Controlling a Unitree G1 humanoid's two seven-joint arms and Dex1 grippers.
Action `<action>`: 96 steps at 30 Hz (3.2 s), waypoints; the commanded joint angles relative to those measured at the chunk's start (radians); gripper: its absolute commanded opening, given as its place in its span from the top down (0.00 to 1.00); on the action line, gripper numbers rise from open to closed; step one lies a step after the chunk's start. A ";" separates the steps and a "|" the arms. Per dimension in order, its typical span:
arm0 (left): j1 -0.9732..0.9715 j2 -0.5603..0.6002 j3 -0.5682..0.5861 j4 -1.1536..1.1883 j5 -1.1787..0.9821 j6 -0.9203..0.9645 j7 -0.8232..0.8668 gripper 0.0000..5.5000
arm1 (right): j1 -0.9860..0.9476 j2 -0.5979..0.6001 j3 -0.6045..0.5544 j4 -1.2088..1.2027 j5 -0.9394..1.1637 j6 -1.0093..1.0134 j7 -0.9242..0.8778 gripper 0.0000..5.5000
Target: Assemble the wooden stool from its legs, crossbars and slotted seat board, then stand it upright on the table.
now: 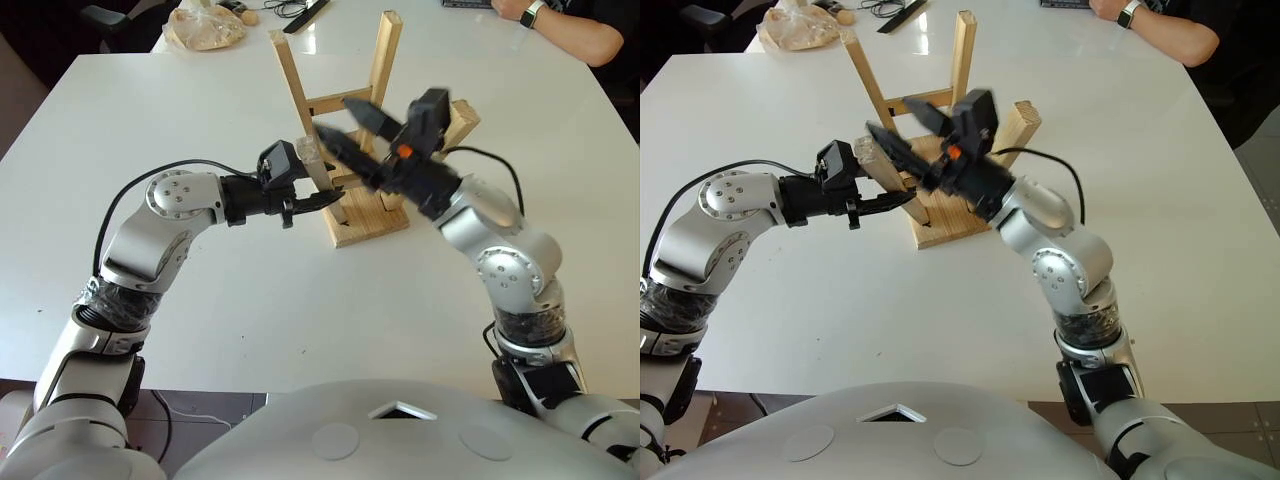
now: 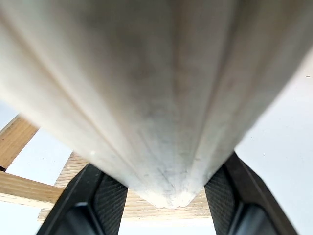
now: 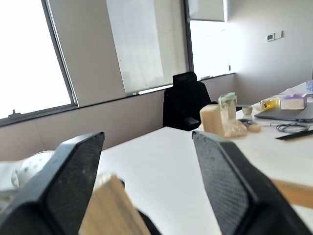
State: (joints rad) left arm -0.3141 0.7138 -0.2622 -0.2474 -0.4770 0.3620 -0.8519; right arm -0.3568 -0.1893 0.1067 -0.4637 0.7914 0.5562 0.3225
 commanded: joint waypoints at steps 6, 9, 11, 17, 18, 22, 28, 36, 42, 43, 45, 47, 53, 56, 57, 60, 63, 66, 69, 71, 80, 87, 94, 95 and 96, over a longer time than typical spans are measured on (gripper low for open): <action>0.058 0.045 -0.071 0.036 0.100 0.085 -0.032 0.63 | 0.000 0.004 0.044 0.137 -0.185 -0.093 0.013 0.40; 0.053 0.044 -0.071 0.039 0.101 0.089 -0.031 0.63 | 0.104 -0.021 0.182 0.267 -0.361 -0.194 0.063 0.40; 0.048 0.043 -0.074 0.040 0.103 0.091 -0.033 0.63 | 0.152 -0.049 0.267 0.346 -0.451 -0.216 0.102 0.40; 0.029 0.035 -0.078 0.055 0.112 0.099 -0.023 0.63 | 0.146 -0.078 0.311 0.402 -0.553 -0.253 0.146 0.40; 0.028 0.034 -0.079 0.058 0.112 0.099 -0.021 0.63 | 0.132 -0.073 0.287 0.370 -0.527 -0.247 0.152 0.40; 0.031 0.034 -0.079 0.072 0.117 0.097 -0.014 0.63 | 0.003 -0.039 0.071 0.172 -0.258 -0.170 0.152 0.40; 0.049 0.037 -0.076 0.066 0.114 0.100 -0.007 0.63 | -0.302 -0.189 -0.443 0.383 0.137 -0.143 0.009 0.40; 0.007 0.040 -0.082 0.086 0.117 0.096 -0.041 0.63 | -0.226 -0.380 -0.230 0.948 -0.546 -0.571 -0.049 0.40; -0.003 0.040 -0.098 0.078 0.127 0.104 -0.057 0.63 | -0.019 -0.221 0.140 0.314 -0.566 -0.359 0.074 0.40; -0.008 0.033 -0.112 0.074 0.132 0.106 -0.057 0.63 | -0.011 -0.178 0.200 0.210 -0.525 -0.294 0.076 0.40; -0.038 -0.001 -0.158 0.067 0.152 0.112 -0.056 0.63 | -0.050 -0.056 0.300 0.089 -0.464 -0.182 0.044 0.40; -0.077 -0.043 -0.203 0.058 0.163 0.124 -0.058 0.63 | -0.094 0.029 0.353 0.068 -0.447 -0.128 0.020 0.40; -0.057 -0.039 -0.212 0.050 0.171 0.126 -0.050 0.63 | -0.031 -0.047 0.233 0.167 -0.546 -0.106 -0.043 0.40; -0.010 -0.009 -0.170 0.060 0.165 0.125 -0.024 0.63 | 0.037 -0.131 0.068 0.248 -0.591 -0.143 -0.099 0.40; 0.006 -0.001 -0.156 0.055 0.158 0.127 -0.016 0.63 | 0.060 -0.163 0.012 0.285 -0.614 -0.162 -0.125 0.40; 0.043 0.013 -0.130 0.034 0.141 0.138 0.011 0.63 | 0.123 -0.223 -0.156 0.375 -0.628 -0.204 -0.173 0.40; 0.058 0.018 -0.127 0.016 0.135 0.147 0.026 0.63 | 0.133 -0.273 -0.275 0.468 -0.630 -0.251 -0.178 0.40; 0.055 0.019 -0.124 0.012 0.131 0.154 0.034 0.63 | 0.099 -0.322 -0.344 0.554 -0.654 -0.299 -0.194 0.40; 0.043 0.021 -0.120 0.011 0.124 0.161 0.034 0.63 | 0.063 -0.332 -0.347 0.583 -0.702 -0.328 -0.227 0.40; 0.035 0.021 -0.127 0.014 0.128 0.161 0.029 0.63 | 0.039 -0.268 -0.250 0.516 -0.717 -0.306 -0.205 0.40; -0.108 -0.093 -0.320 0.007 0.189 0.182 -0.017 0.63 | -0.085 0.333 0.179 0.033 -0.293 0.230 -0.212 0.40; -0.028 -0.015 -0.242 0.028 0.183 0.161 -0.006 0.63 | 0.036 0.060 -0.086 0.182 -0.476 0.092 -0.208 0.40; 0.018 0.022 -0.180 0.039 0.166 0.153 0.027 0.63 | -0.021 -0.159 -0.402 0.319 -0.487 -0.090 -0.155 0.40; 0.015 0.018 -0.179 0.040 0.164 0.155 0.032 0.63 | -0.063 -0.159 -0.418 0.283 -0.457 -0.121 -0.139 0.40; 0.011 0.012 -0.180 0.040 0.163 0.158 0.037 0.63 | -0.110 -0.153 -0.429 0.240 -0.420 -0.142 -0.128 0.40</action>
State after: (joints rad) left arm -0.3953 0.6951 -0.3454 -0.2732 -0.4352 0.4105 -0.8143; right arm -0.3434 -0.3524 -0.3024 -0.1375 0.2890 0.4784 0.1560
